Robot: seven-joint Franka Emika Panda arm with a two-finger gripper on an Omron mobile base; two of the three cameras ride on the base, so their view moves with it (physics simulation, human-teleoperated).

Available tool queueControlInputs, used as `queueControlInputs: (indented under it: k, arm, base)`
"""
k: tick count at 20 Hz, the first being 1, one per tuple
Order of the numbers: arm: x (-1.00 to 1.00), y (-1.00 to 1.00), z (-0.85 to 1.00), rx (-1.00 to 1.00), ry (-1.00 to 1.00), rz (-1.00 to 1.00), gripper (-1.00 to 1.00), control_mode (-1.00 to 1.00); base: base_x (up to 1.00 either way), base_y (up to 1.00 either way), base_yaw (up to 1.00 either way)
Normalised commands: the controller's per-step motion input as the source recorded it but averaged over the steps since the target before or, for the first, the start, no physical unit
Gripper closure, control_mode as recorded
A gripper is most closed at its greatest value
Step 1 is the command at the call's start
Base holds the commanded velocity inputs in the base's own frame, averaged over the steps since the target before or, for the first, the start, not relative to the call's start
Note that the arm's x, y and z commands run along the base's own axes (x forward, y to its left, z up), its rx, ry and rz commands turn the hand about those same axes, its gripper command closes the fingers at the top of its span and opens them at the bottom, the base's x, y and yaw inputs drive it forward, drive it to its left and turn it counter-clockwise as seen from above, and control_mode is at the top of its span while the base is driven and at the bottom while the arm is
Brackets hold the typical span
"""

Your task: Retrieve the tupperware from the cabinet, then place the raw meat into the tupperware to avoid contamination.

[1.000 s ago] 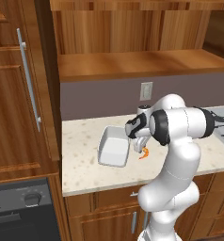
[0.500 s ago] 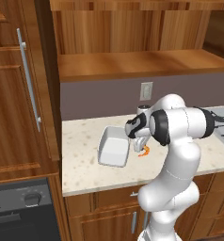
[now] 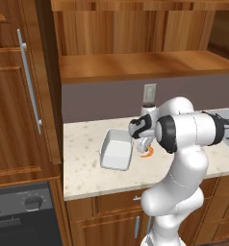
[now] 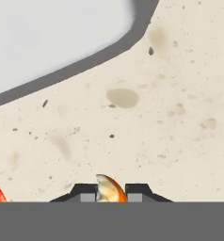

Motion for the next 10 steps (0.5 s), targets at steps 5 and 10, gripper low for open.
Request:
queueControlInputs:
  k: [5,10]
  arm:
    - [-0.11,0.0,0.46,0.0,0.0,0.0,1.0,-1.0]
    - [-0.11,0.01,0.49,0.0,0.0,0.0,1.0,-1.0]
  base:
    - [0.0,0.0,0.0]
    - [0.0,0.0,0.0]
